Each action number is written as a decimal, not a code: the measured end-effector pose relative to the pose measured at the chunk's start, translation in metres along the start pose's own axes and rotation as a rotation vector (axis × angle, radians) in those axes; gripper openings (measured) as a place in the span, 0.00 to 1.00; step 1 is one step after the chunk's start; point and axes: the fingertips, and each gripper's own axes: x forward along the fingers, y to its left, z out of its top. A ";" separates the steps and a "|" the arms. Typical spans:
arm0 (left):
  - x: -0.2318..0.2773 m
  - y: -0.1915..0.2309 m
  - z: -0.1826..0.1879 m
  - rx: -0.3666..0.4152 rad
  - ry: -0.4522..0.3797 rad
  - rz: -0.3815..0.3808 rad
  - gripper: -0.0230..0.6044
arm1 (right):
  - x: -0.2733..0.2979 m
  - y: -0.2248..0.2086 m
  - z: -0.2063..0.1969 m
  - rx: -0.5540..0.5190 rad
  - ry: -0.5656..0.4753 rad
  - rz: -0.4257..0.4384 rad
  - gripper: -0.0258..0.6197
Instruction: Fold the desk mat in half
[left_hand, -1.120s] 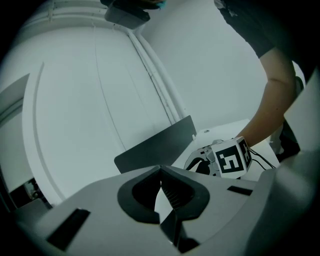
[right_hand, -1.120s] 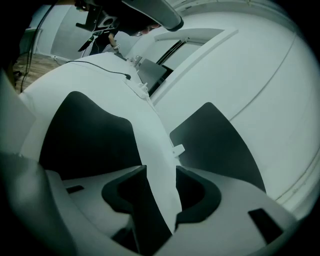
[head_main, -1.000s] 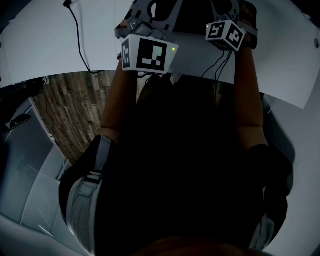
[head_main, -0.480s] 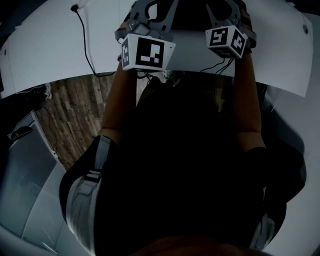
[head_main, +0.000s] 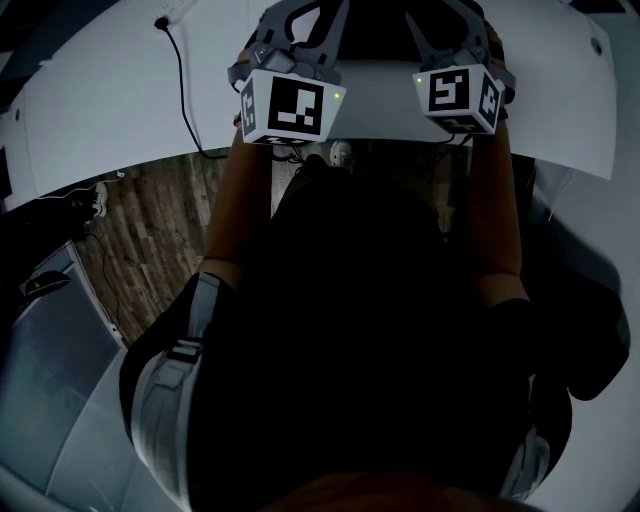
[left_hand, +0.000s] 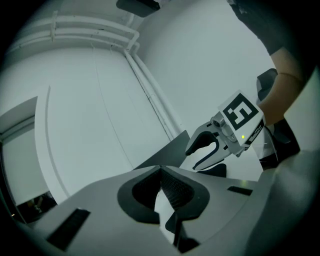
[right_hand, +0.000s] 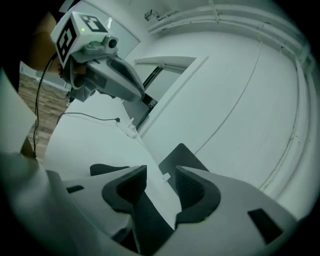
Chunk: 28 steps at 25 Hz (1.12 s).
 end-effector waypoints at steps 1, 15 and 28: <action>-0.003 0.001 0.001 0.003 -0.005 -0.001 0.06 | -0.005 -0.001 0.006 0.010 -0.010 -0.007 0.33; -0.032 -0.002 0.022 0.022 -0.063 -0.048 0.06 | -0.067 -0.006 0.060 0.092 -0.101 -0.076 0.33; -0.056 -0.010 0.053 0.043 -0.147 -0.069 0.06 | -0.113 -0.008 0.102 0.133 -0.245 -0.104 0.33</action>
